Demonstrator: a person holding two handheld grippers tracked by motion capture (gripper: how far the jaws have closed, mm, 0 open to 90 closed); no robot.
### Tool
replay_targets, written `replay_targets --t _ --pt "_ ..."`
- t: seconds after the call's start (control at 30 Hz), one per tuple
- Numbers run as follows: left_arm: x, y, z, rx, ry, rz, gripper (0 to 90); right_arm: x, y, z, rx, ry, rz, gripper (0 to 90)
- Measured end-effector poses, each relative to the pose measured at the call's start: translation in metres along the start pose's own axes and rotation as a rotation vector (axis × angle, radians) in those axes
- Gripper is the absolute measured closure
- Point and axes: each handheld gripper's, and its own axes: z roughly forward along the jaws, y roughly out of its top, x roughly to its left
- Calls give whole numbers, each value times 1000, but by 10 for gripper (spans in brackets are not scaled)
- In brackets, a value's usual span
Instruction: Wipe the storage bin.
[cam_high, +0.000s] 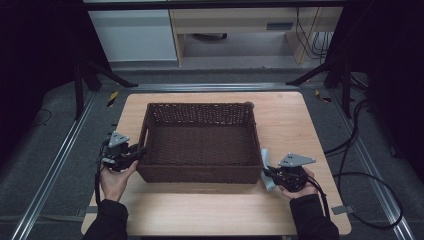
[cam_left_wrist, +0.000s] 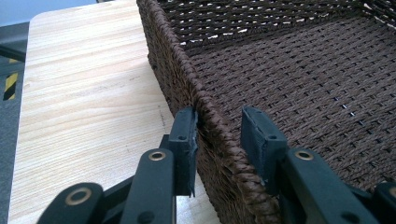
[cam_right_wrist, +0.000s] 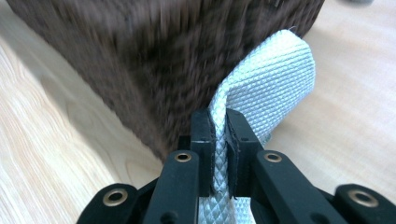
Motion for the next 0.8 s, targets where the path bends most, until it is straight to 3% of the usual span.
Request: replay_targets --t 0.17,0.23,0.4,0.5,0.63,0.8 --pt "1 1 1 -3 2 2 656 2 -7 8 57 8 -8 835" --pt "1 1 1 -4 0 -1 655 3 -2 2 20 8 -3 835" --pt "2 1 2 -2 4 -1 643 7 17 -31 -139 -6 -16 835" --pt "2 1 2 -3 4 -1 644 10 24 -41 -173 -8 -36 836" --pt "2 2 2 -1 4 2 645 16 21 -38 -140 -1 -59 836" --pt "1 1 2 2 2 0 646 15 3 -24 -60 9 -40 836"
